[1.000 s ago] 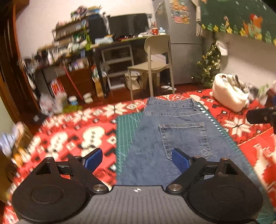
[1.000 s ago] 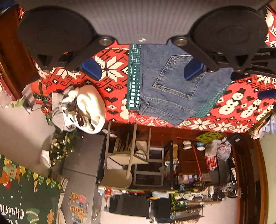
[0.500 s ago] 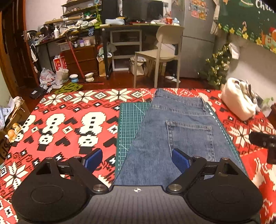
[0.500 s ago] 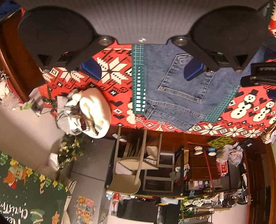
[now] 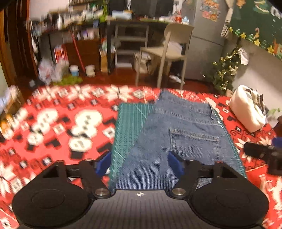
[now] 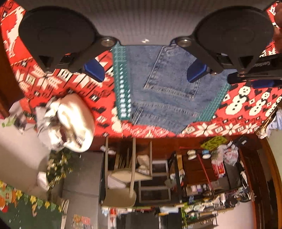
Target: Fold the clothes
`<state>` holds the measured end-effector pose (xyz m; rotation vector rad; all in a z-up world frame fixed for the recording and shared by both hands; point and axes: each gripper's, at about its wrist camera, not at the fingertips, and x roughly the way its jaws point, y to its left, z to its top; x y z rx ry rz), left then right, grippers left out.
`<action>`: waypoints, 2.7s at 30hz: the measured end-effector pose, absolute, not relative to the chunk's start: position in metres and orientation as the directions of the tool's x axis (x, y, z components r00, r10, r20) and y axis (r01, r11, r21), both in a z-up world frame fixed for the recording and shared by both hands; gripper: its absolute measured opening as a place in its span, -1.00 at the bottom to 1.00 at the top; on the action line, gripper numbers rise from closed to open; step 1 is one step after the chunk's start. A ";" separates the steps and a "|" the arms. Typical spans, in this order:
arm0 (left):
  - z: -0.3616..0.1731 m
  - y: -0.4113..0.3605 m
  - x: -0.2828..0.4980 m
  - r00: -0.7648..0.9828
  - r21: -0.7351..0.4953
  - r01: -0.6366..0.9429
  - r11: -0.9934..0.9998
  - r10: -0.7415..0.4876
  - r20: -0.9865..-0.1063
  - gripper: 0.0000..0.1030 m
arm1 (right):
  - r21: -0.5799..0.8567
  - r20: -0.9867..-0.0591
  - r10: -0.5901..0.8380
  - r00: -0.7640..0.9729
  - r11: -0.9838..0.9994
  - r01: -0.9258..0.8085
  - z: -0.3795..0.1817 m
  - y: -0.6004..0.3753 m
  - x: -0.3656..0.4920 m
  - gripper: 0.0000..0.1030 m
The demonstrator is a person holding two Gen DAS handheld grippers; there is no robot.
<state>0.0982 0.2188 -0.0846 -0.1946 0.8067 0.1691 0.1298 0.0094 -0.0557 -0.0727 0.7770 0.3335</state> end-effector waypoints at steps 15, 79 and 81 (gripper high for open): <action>-0.121 0.223 0.109 0.510 -0.422 -0.144 0.895 -0.299 -0.807 -0.91 | 0.306 -0.843 0.428 0.327 0.880 -0.363 -0.113 0.051 0.139 -0.86; -0.116 0.263 0.155 0.591 -0.457 -0.188 0.869 -0.271 -0.760 -0.91 | 0.413 -0.815 0.420 0.400 0.904 -0.109 -0.119 -0.011 0.223 -0.84; -0.119 0.256 0.156 0.573 -0.446 -0.172 0.878 -0.279 -0.771 -0.90 | 0.449 -0.802 0.470 0.368 0.881 -0.149 -0.118 0.002 0.219 -0.84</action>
